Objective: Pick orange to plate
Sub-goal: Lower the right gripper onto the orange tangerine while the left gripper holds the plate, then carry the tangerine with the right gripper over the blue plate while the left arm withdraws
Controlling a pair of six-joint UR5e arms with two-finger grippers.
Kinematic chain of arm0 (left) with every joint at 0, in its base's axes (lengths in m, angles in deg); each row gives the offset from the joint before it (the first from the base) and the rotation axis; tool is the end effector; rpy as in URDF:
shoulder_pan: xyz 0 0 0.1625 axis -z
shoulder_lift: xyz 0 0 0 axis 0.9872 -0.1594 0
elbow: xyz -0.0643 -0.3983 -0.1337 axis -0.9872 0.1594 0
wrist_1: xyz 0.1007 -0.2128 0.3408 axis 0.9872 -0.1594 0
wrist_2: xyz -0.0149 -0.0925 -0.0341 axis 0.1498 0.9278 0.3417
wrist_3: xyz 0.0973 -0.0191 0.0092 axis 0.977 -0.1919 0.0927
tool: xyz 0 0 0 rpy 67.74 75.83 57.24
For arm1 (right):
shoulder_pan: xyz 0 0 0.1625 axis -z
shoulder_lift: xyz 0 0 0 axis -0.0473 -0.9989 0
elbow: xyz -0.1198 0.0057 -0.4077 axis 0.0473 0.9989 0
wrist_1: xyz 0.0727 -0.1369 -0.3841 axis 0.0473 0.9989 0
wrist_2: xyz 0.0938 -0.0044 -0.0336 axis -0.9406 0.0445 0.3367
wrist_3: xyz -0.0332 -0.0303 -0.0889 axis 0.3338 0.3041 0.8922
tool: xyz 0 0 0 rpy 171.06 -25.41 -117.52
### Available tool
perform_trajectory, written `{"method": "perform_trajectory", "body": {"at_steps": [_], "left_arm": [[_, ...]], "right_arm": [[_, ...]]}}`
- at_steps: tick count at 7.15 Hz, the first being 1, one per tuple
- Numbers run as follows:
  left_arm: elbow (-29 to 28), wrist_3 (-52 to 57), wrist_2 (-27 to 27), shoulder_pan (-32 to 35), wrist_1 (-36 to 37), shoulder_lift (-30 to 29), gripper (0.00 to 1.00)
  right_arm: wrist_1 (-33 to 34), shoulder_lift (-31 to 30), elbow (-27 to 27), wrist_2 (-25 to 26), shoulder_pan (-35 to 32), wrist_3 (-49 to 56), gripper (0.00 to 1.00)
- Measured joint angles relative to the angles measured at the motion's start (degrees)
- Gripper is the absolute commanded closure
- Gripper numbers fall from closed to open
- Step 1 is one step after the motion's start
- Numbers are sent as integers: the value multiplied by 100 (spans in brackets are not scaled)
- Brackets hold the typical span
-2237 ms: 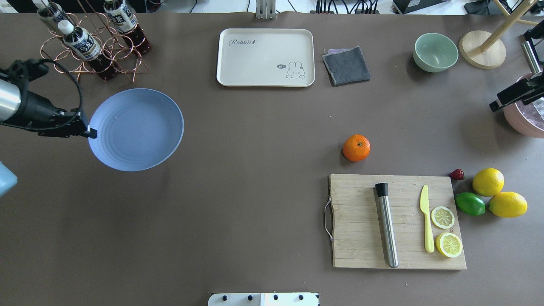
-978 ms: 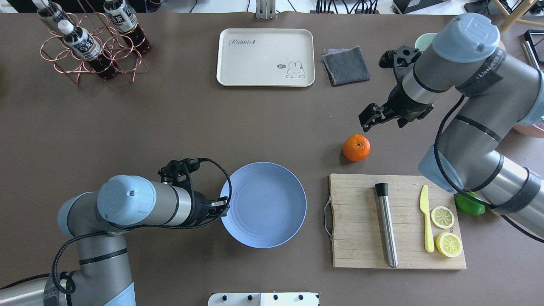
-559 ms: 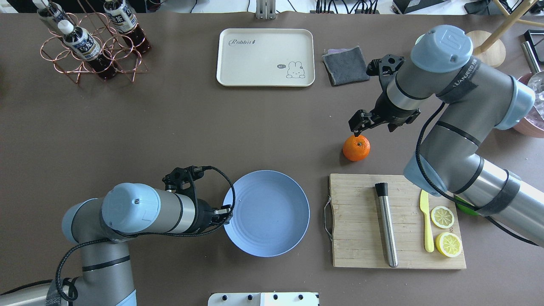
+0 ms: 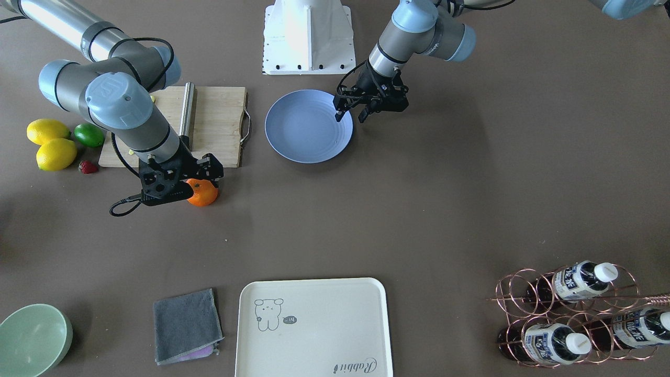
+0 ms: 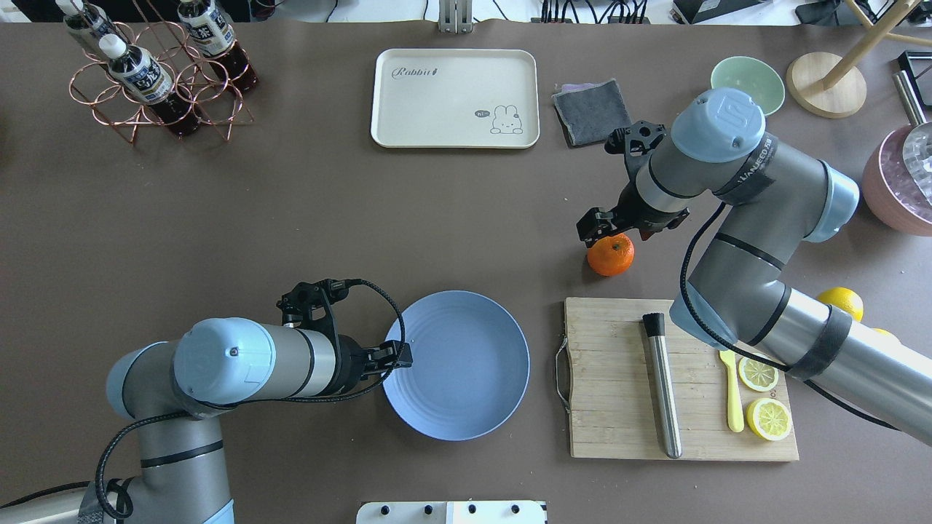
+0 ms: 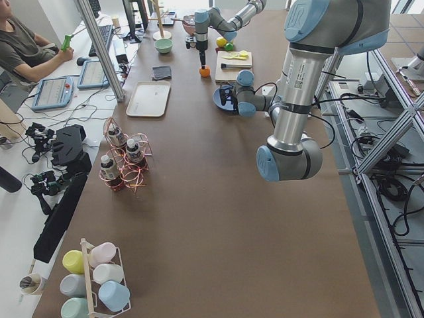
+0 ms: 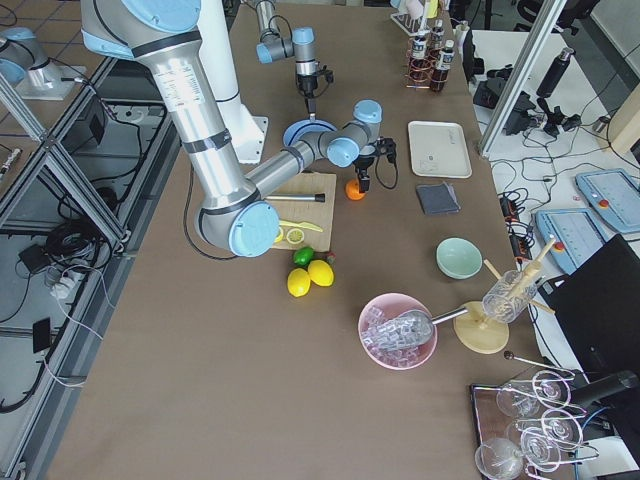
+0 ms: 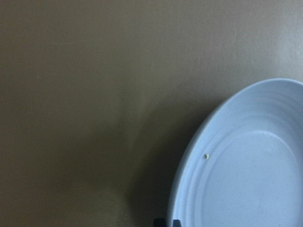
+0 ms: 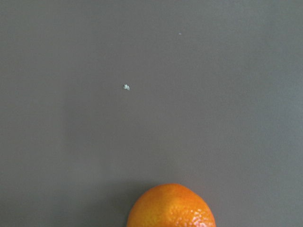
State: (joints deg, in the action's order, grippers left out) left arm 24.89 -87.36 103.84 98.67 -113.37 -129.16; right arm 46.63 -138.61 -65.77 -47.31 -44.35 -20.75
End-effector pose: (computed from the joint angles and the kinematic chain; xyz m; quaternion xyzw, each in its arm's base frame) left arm 0.5384 -0.2985 0.2840 0.0065 0.5568 -0.1203 0.8218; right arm -0.4334 -0.4997 0.3596 0.0425 -0.4079 -0.0668 0.9096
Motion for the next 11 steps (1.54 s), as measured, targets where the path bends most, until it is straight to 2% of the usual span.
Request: {"method": "perform_trajectory", "body": {"at_steps": [1,2,3,4,7,8,9,11], "left_arm": [[16,-2,-8,1,2,-5,2],[26,-2,-14,10,4,-8,2],[39,-2,-17,22,4,-5,2],[73,-2,-17,32,7,13,2],[290,13,47,177,11,120,2],[442,189,301,473,10,271,2],[569,589,779,958,0,489,2],[617,1473,1653,1817,-15,814,2]], "right_arm": [[-22,-10,33,24,77,-80,5],[-30,-27,62,39,129,-116,15],[-30,-35,88,72,168,-130,47],[-28,-37,100,113,194,-136,99],[205,275,-31,93,193,-333,100],[435,517,-210,100,266,-714,100],[570,729,-415,209,528,-1289,100],[654,1139,-583,800,1355,-2251,100]]}}
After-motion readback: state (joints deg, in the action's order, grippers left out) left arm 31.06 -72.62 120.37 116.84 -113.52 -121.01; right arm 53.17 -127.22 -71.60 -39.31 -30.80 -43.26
